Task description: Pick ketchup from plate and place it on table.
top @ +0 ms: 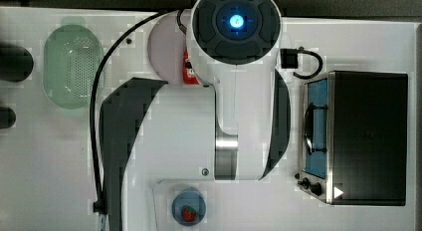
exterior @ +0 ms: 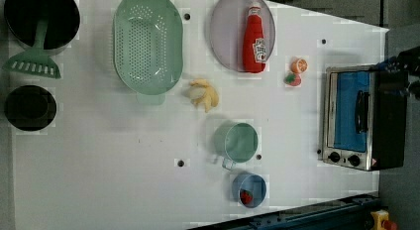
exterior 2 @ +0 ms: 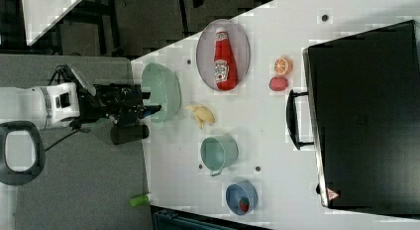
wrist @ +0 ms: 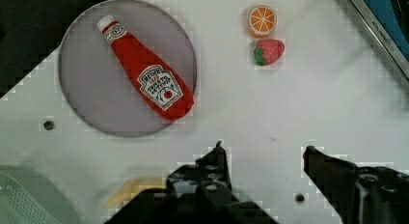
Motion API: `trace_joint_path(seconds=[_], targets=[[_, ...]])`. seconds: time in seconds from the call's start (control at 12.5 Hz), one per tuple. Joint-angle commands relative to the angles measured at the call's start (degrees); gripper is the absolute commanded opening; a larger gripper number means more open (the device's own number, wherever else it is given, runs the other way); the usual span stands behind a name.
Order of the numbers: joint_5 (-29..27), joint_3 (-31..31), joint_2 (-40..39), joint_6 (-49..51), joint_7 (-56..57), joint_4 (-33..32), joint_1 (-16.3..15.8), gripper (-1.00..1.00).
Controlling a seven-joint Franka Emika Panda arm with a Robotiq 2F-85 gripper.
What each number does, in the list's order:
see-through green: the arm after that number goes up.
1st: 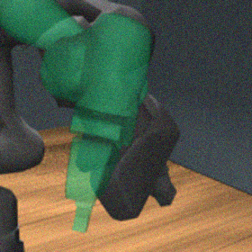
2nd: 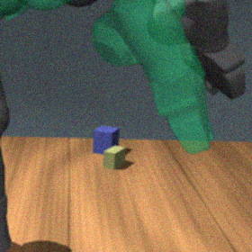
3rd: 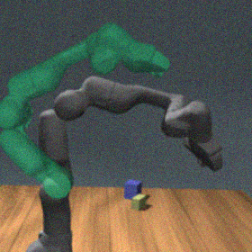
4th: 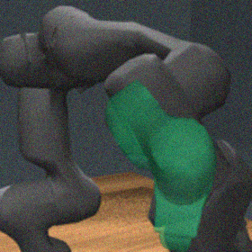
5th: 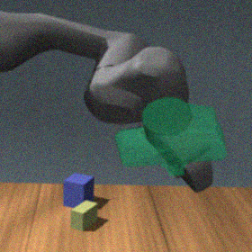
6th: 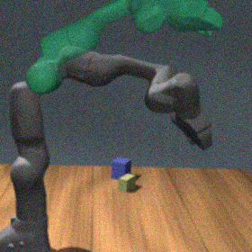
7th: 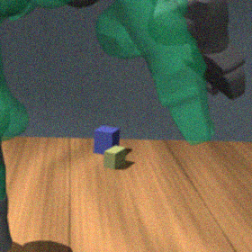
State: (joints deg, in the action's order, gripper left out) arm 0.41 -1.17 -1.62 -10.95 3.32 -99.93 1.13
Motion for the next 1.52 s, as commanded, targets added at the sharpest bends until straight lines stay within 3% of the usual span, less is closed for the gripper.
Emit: trace_joint_path(seconds=[0.08, 0.24, 0.8, 1.52], targets=[[-1.8, -2.5, 9.3, 9.2, -4.4, -2.7, 6.0, 0.58], [-1.8, -2.9, 7.7, 8.8, -2.3, -2.6, 5.9, 0.99], [-1.9, -5.9, -5.0, -1.1, 3.5, -2.4, 4.8, 1.0], [1.0, -7.5, -24.5, -22.5, 32.1, 0.0, 3.6, 1.0]])
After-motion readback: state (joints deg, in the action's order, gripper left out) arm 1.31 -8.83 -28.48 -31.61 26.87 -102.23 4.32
